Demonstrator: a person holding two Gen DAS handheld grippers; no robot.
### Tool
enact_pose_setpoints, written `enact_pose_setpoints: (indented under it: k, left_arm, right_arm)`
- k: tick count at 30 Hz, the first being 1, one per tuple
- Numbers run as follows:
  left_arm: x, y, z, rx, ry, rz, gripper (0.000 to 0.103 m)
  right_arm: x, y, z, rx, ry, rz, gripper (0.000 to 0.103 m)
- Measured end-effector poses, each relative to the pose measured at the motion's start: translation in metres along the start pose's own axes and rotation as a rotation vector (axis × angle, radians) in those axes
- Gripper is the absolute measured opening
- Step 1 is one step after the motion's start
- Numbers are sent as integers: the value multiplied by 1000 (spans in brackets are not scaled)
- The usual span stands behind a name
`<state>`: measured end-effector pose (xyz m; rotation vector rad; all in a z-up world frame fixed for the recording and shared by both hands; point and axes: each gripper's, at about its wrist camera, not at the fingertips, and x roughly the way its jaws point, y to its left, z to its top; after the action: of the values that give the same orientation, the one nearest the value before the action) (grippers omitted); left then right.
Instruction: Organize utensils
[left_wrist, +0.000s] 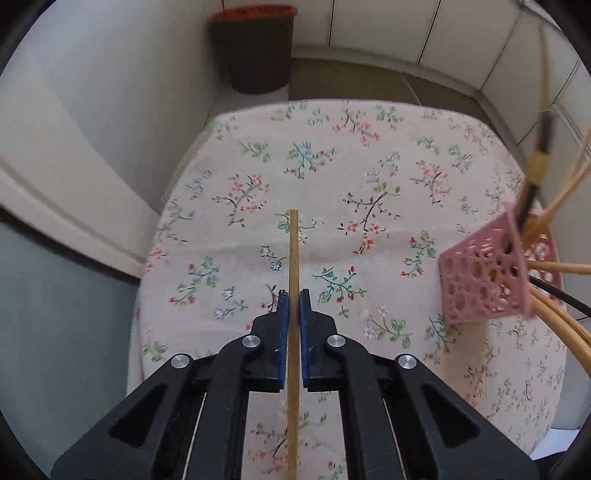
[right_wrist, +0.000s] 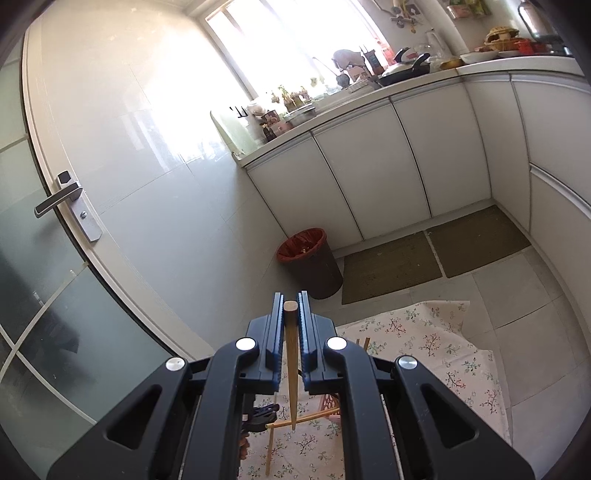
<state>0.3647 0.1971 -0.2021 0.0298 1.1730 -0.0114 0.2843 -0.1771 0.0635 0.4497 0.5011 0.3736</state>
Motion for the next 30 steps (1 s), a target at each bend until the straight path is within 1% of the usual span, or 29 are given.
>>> enact_pose_setpoints:
  k: [1,3,6,8,9,12,13,16,20,24,27,30]
  left_arm:
    - [-20,2,-6,2,-35,4,5]
    - [-60,-8,-18,0,-111,4,5]
    - [-113,-31,-24,-2,-207,7,5]
    - [-130,-47,-23,0,-256,8,5]
    - [-139,-45,-24,6,-280,6,5]
    - [-178,-58,-23,28,-357,4,5]
    - [-182,-61,-22,35,-379,6,5]
    - [-215,-78,-10,81,-435,13,5]
    - [-241,-107,5,134,-470,-8,5]
    - [-254,-132,21,148,-500,-76,5]
    - [-248,-150,35,153,-508,-106,5]
    - [-226,-168,47,151,-487,-127,5]
  right_arm:
    - [-3,2,0,1,-3,7,8]
    - [-7,4,-2,8,-3,16,8]
    - [-14,6,-7,19,4,24,8]
    - [-21,7,-9,14,5,22,8]
    - [-23,8,-9,11,4,21,8]
    - [-31,12,-8,3,-1,15,8]
    - [-35,13,-6,1,-6,13,8]
    - [-43,15,0,-9,-19,5,8]
    - [-51,19,9,-33,-38,-7,8]
    - [-53,18,15,-45,-50,-16,8]
    - [-51,12,17,-50,-55,-27,8]
    - [-43,3,17,-48,-48,-44,8]
